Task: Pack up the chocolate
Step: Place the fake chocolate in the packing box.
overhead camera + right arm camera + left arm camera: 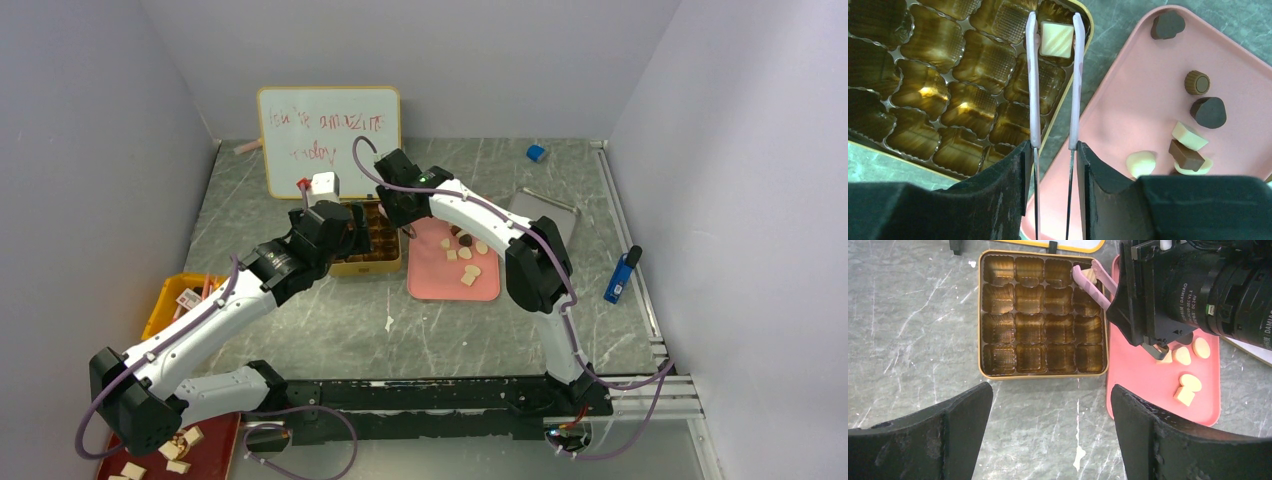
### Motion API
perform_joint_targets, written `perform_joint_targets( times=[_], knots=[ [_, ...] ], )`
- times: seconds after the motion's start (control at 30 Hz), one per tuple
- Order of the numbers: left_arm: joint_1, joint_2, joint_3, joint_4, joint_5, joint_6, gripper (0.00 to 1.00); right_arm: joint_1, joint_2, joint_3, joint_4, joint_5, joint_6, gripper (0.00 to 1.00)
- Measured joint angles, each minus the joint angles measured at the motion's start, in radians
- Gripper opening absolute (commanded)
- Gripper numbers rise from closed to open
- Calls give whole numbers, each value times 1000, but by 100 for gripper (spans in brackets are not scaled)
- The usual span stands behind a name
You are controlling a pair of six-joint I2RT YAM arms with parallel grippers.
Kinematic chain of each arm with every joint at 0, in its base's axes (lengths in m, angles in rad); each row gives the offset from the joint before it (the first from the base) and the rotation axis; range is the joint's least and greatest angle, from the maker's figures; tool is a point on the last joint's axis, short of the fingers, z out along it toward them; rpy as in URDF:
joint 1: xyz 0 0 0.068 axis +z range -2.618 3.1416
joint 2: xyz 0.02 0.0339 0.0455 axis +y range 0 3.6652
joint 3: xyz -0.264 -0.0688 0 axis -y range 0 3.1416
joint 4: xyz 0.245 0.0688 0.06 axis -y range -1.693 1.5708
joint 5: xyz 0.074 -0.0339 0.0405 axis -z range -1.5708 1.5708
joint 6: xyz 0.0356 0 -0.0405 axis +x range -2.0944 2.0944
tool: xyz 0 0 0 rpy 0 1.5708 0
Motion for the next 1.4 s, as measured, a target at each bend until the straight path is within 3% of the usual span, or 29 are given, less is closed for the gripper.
perform_joint_targets(
  times=[0.8,1.4],
  knots=[
    [0,8,0,0,7,-3,92,-3,0,-18,26,0,0,40],
    [0,8,0,-4,7,-3,92,-4,-84,-146,117,1,10,40]
  ],
)
